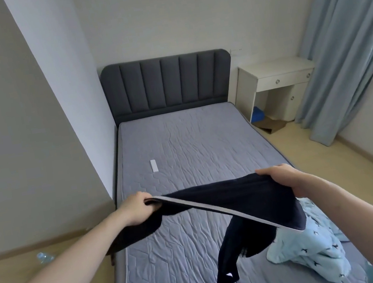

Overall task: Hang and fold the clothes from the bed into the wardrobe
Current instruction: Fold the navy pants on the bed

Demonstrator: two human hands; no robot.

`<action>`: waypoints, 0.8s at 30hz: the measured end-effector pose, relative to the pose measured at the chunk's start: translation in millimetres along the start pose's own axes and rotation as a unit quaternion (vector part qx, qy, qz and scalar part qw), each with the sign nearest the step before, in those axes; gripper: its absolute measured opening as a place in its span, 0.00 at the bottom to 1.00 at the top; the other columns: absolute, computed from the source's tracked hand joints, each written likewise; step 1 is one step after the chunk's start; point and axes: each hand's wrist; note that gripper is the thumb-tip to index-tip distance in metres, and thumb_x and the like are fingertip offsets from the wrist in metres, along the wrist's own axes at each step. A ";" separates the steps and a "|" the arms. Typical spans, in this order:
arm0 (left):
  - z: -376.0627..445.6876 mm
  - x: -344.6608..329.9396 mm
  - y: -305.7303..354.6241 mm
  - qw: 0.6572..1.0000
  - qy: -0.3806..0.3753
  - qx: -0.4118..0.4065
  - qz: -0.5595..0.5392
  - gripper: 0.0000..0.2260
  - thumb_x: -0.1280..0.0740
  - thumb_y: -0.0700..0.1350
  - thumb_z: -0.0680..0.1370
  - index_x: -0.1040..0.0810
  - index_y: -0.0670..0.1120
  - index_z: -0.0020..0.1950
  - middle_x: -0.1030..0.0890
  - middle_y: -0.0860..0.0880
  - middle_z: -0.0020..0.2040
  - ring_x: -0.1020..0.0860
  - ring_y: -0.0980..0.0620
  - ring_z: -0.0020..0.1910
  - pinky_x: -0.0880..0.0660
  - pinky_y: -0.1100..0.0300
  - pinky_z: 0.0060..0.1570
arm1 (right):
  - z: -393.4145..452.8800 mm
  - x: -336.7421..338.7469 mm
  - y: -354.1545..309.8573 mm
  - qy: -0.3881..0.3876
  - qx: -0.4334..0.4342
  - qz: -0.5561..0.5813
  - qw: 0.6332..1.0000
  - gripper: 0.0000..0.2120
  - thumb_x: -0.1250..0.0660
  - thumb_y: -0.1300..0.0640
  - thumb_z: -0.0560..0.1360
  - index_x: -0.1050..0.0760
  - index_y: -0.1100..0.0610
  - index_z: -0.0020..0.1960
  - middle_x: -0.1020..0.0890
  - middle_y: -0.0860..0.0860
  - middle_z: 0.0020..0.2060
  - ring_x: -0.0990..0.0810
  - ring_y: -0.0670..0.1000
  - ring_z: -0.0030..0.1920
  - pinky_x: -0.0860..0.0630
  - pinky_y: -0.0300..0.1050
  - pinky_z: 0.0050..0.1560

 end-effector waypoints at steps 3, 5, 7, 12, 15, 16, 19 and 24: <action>15.0 12.1 -0.1 0.992 0.109 0.009 -0.067 0.05 0.34 0.46 0.77 0.26 0.52 0.41 0.20 0.52 0.39 0.21 0.46 0.42 0.25 0.52 0.42 | -3.9 -0.2 2.4 -0.007 -0.030 0.022 0.999 0.19 0.30 0.46 0.78 0.19 0.62 0.58 0.12 0.60 0.48 0.13 0.60 0.51 0.19 0.57 0.59; 21.3 17.0 9.3 0.980 0.195 0.001 -0.048 0.07 0.33 0.42 0.74 0.27 0.52 0.49 0.23 0.53 0.47 0.23 0.48 0.45 0.26 0.54 0.45 | -8.1 -8.3 -3.3 -0.044 -0.040 0.056 0.997 0.20 0.35 0.47 0.81 0.19 0.64 0.60 0.13 0.62 0.51 0.15 0.61 0.55 0.22 0.56 0.62; 18.2 14.5 24.0 0.969 0.245 -0.014 -0.022 0.10 0.30 0.43 0.72 0.28 0.50 0.49 0.25 0.52 0.49 0.25 0.49 0.47 0.27 0.55 0.45 | -14.5 -19.5 -13.3 -0.083 -0.032 0.117 0.989 0.20 0.38 0.50 0.83 0.20 0.66 0.61 0.14 0.62 0.52 0.16 0.60 0.54 0.22 0.52 0.56; -18.3 -19.4 66.5 0.999 0.007 -0.043 -0.021 0.13 0.27 0.57 0.72 0.25 0.50 0.37 0.20 0.53 0.36 0.20 0.48 0.40 0.29 0.57 0.37 | -31.5 -49.8 -38.1 -0.161 -0.014 0.299 0.940 0.15 0.45 0.55 0.86 0.24 0.64 0.57 0.22 0.59 0.45 0.22 0.54 0.46 0.27 0.49 0.58; -53.3 -52.4 81.9 0.972 -0.208 -0.094 -0.056 0.22 0.24 0.66 0.65 0.22 0.56 0.52 0.19 0.59 0.49 0.19 0.59 0.47 0.26 0.65 0.43 | -33.6 -68.4 -47.5 -0.168 -0.010 0.406 0.898 0.14 0.48 0.59 0.87 0.27 0.64 0.51 0.25 0.57 0.42 0.21 0.50 0.37 0.20 0.40 0.41; -61.9 -63.6 85.4 0.964 -0.232 -0.100 -0.087 0.29 0.23 0.69 0.63 0.25 0.59 0.59 0.22 0.62 0.54 0.21 0.63 0.50 0.27 0.69 0.45 | -34.8 -73.2 -49.4 -0.168 -0.014 0.438 0.883 0.14 0.48 0.60 0.87 0.26 0.66 0.53 0.23 0.58 0.43 0.19 0.51 0.38 0.19 0.39 0.38; -67.5 -85.0 97.2 0.964 -0.127 -0.105 -0.209 0.37 0.20 0.69 0.59 0.33 0.68 0.62 0.26 0.67 0.59 0.24 0.67 0.58 0.28 0.75 0.52 | -36.9 -83.2 -52.3 -0.187 -0.024 0.489 0.852 0.16 0.49 0.61 0.87 0.28 0.70 0.63 0.20 0.62 0.48 0.18 0.54 0.43 0.17 0.40 0.39; -30.8 -83.6 95.9 0.933 0.091 -0.025 -0.347 0.30 0.20 0.56 0.67 0.29 0.55 0.65 0.25 0.54 0.62 0.24 0.57 0.61 0.26 0.57 0.63 | -32.4 -88.6 -48.2 -0.221 -0.039 0.482 0.847 0.18 0.51 0.58 0.87 0.25 0.66 0.58 0.14 0.57 0.44 0.16 0.49 0.31 0.20 0.37 0.33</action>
Point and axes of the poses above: each hand's wrist, its own z-axis towards the middle knuckle, its own x-axis out of the back of the hand, y = z × x
